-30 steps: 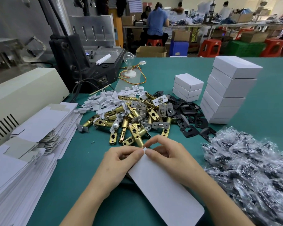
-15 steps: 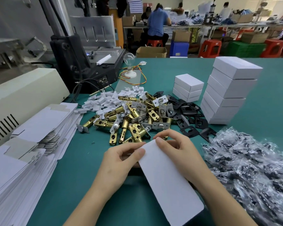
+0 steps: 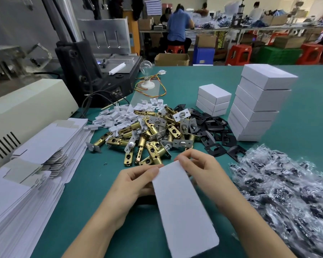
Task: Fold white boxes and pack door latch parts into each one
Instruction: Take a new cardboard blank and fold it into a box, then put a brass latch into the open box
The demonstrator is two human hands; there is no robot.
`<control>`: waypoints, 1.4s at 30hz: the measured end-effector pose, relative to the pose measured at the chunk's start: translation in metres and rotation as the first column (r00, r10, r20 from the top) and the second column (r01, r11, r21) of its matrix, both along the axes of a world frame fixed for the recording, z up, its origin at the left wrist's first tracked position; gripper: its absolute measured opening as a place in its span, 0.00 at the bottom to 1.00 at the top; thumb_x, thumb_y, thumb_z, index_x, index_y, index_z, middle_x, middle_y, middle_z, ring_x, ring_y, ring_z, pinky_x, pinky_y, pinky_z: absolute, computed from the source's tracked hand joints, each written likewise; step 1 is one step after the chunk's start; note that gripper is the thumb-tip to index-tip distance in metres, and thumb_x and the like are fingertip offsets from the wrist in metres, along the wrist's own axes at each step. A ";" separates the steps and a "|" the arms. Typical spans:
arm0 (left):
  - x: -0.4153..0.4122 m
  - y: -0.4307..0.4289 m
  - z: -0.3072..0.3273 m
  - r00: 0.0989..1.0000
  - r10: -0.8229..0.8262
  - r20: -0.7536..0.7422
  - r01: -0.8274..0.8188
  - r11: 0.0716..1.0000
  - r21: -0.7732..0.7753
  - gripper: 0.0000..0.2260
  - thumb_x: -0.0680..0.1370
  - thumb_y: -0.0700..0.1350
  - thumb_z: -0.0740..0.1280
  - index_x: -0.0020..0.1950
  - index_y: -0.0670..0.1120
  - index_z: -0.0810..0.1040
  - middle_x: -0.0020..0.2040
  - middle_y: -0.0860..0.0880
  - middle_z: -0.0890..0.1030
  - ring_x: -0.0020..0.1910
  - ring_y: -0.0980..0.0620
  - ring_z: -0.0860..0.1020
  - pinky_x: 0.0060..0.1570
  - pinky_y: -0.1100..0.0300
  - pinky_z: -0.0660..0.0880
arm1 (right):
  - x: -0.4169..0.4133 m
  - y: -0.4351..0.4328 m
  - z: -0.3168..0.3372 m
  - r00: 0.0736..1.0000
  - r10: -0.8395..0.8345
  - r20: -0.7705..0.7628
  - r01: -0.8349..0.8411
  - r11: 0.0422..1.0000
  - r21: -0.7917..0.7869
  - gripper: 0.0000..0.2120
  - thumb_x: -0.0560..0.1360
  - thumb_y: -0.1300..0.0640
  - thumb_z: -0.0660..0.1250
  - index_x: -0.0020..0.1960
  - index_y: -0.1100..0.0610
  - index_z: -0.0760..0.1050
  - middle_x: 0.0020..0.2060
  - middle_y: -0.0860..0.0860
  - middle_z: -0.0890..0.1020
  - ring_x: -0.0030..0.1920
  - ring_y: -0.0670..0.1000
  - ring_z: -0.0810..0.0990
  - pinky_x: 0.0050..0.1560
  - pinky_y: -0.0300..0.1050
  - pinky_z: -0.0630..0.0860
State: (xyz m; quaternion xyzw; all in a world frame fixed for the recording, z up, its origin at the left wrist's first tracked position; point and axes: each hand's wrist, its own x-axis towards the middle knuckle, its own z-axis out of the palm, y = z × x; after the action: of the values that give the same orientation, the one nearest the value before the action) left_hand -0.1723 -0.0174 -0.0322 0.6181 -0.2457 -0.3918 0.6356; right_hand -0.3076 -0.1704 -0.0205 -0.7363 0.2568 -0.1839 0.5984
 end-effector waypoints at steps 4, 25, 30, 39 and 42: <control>0.009 0.003 0.005 0.989 0.121 -0.087 -0.120 0.993 0.020 0.10 0.80 0.52 0.70 0.55 0.53 0.89 0.51 0.50 0.89 0.42 0.55 0.86 0.38 0.67 0.79 | -0.007 -0.008 0.007 0.998 0.044 0.042 -0.029 0.953 -0.301 0.27 0.77 0.69 0.63 0.58 0.36 0.81 0.58 0.36 0.82 0.60 0.41 0.79 0.54 0.45 0.76; -0.012 0.001 -0.009 0.797 -0.328 0.507 0.401 0.915 -0.038 0.14 0.73 0.39 0.79 0.54 0.53 0.85 0.49 0.57 0.85 0.49 0.60 0.82 0.47 0.67 0.76 | -0.018 -0.027 0.013 0.901 -0.143 0.410 0.195 0.977 -0.088 0.06 0.80 0.49 0.69 0.52 0.49 0.84 0.33 0.52 0.82 0.36 0.48 0.80 0.41 0.41 0.77; -0.014 -0.001 -0.010 0.757 -0.352 0.551 0.436 0.900 -0.025 0.15 0.75 0.35 0.76 0.48 0.57 0.80 0.42 0.60 0.79 0.41 0.61 0.76 0.42 0.66 0.72 | -0.002 -0.019 0.006 0.966 -0.022 0.257 0.105 0.943 -0.316 0.14 0.83 0.66 0.63 0.55 0.50 0.82 0.43 0.51 0.85 0.44 0.44 0.82 0.44 0.36 0.77; -0.006 0.002 -0.014 0.690 -0.406 0.599 0.464 0.884 0.065 0.06 0.74 0.40 0.75 0.48 0.44 0.81 0.42 0.45 0.81 0.40 0.47 0.78 0.40 0.57 0.73 | 0.062 -0.032 0.033 0.916 0.077 -0.395 -0.353 0.624 -0.697 0.07 0.79 0.52 0.70 0.57 0.46 0.82 0.46 0.44 0.84 0.48 0.47 0.82 0.54 0.50 0.79; -0.006 0.002 -0.015 0.691 -0.417 0.591 0.472 0.879 0.069 0.05 0.74 0.40 0.75 0.46 0.45 0.80 0.42 0.46 0.81 0.40 0.53 0.77 0.40 0.57 0.73 | 0.082 -0.032 0.035 0.917 0.002 -0.398 -0.332 0.555 -0.762 0.13 0.79 0.42 0.69 0.59 0.47 0.81 0.44 0.44 0.82 0.47 0.49 0.81 0.44 0.47 0.76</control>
State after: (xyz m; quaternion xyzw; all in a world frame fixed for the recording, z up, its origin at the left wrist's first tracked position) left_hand -0.1782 -0.0151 -0.0470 0.6016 -0.5894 -0.3112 0.4402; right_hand -0.2258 -0.2024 0.0146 -0.9698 0.1724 -0.0878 0.1488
